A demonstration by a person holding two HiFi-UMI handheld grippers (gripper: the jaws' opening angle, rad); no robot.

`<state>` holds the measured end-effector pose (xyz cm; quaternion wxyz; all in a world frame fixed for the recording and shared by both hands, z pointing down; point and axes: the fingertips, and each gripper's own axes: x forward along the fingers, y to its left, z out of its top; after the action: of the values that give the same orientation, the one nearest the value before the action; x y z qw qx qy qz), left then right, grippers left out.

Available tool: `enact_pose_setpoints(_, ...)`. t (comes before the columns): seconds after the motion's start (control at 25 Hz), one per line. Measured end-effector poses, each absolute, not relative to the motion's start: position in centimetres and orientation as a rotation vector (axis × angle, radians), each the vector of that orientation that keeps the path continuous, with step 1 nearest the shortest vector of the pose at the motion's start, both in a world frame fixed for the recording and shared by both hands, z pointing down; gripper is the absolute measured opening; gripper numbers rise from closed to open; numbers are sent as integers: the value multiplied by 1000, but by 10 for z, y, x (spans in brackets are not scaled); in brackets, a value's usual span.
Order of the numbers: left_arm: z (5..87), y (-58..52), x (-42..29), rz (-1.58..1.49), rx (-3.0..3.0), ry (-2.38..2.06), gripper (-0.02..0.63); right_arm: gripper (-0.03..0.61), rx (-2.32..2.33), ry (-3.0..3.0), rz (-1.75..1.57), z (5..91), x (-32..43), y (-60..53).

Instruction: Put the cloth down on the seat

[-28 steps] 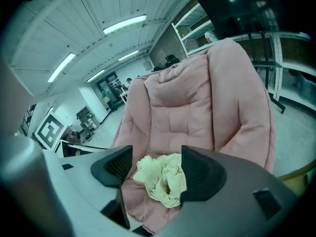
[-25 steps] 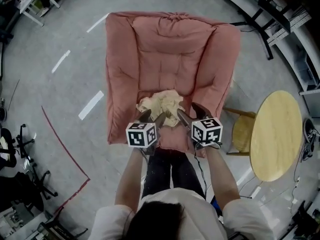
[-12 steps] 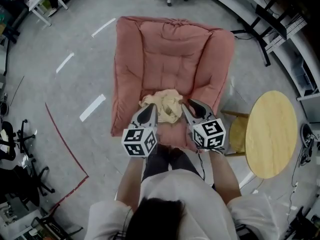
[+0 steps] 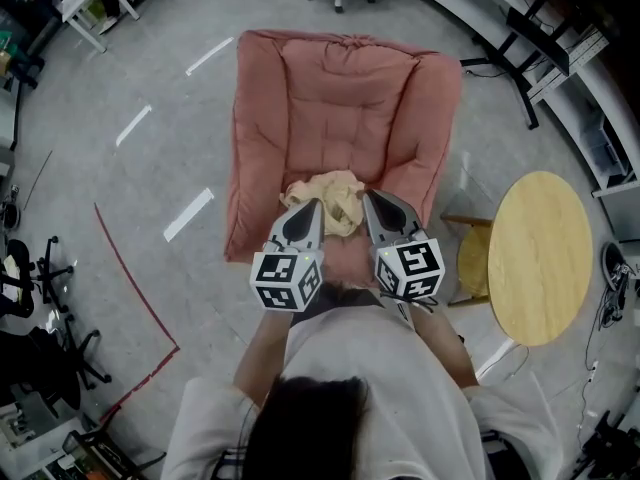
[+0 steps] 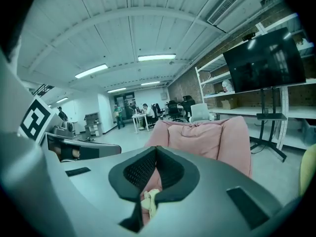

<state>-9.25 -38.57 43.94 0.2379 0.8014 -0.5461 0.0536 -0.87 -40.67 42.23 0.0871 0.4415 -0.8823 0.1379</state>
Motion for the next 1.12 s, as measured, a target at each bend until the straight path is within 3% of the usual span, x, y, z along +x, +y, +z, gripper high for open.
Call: enact_pose_setpoints(1.12,450,-380,-79,215,2203,-1487,26,28,1335,-2540,419,433,-9,-394)
